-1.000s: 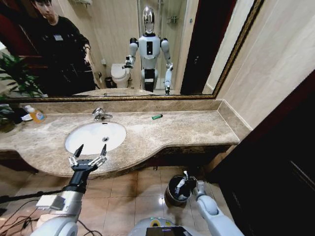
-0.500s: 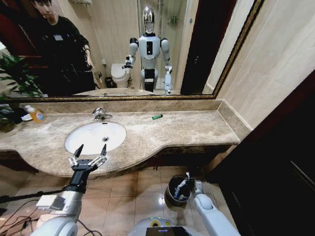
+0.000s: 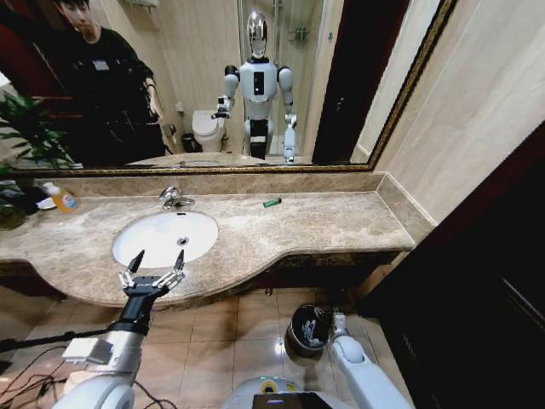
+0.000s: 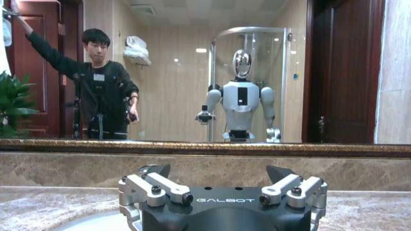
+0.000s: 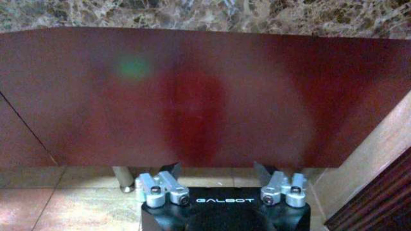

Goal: Pick up the trash from the sink and place it in the trash bin.

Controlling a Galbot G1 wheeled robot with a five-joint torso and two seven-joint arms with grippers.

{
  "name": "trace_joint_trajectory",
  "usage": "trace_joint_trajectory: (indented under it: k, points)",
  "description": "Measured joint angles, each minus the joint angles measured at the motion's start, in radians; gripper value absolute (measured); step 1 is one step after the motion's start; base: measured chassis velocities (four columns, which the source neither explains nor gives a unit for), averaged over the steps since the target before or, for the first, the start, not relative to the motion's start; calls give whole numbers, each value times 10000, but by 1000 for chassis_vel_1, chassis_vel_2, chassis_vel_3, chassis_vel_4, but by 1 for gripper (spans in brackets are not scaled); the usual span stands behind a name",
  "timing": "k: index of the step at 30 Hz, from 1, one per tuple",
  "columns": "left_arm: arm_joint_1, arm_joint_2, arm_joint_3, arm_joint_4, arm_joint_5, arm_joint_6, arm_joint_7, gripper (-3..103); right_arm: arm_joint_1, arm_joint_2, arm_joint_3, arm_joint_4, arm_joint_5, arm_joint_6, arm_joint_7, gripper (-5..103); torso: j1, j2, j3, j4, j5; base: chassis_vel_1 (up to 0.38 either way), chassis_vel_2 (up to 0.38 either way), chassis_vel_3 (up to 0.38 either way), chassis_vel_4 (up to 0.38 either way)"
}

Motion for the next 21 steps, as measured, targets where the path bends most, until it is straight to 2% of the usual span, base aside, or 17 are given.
trace_joint_trajectory:
  k: [1,2,4,5,6,21]
  points:
    - [0,0,0,0,0,0,0,100,0,-1,0,13,0,0,8,83,0,0,0,0,0,0,0,0,0]
    - [0,0,0,0,0,0,0,100,0,-1,0,13,0,0,8,83,0,0,0,0,0,0,0,0,0]
    - [0,0,0,0,0,0,0,100,-8,2,1,64,0,0,20,93,0,0,0,0,0,0,0,0,0]
    - [0,0,0,0,0,0,0,100,-8,2,1,64,0,0,20,93,0,0,0,0,0,0,0,0,0]
    - [0,0,0,0,0,0,0,100,-13,6,-2,100,0,-6,27,97,0,0,0,0,0,0,0,0,0]
    - [0,0,0,0,0,0,0,100,-5,155,-41,215,0,-85,78,100,0,0,0,0,0,0,0,0,0]
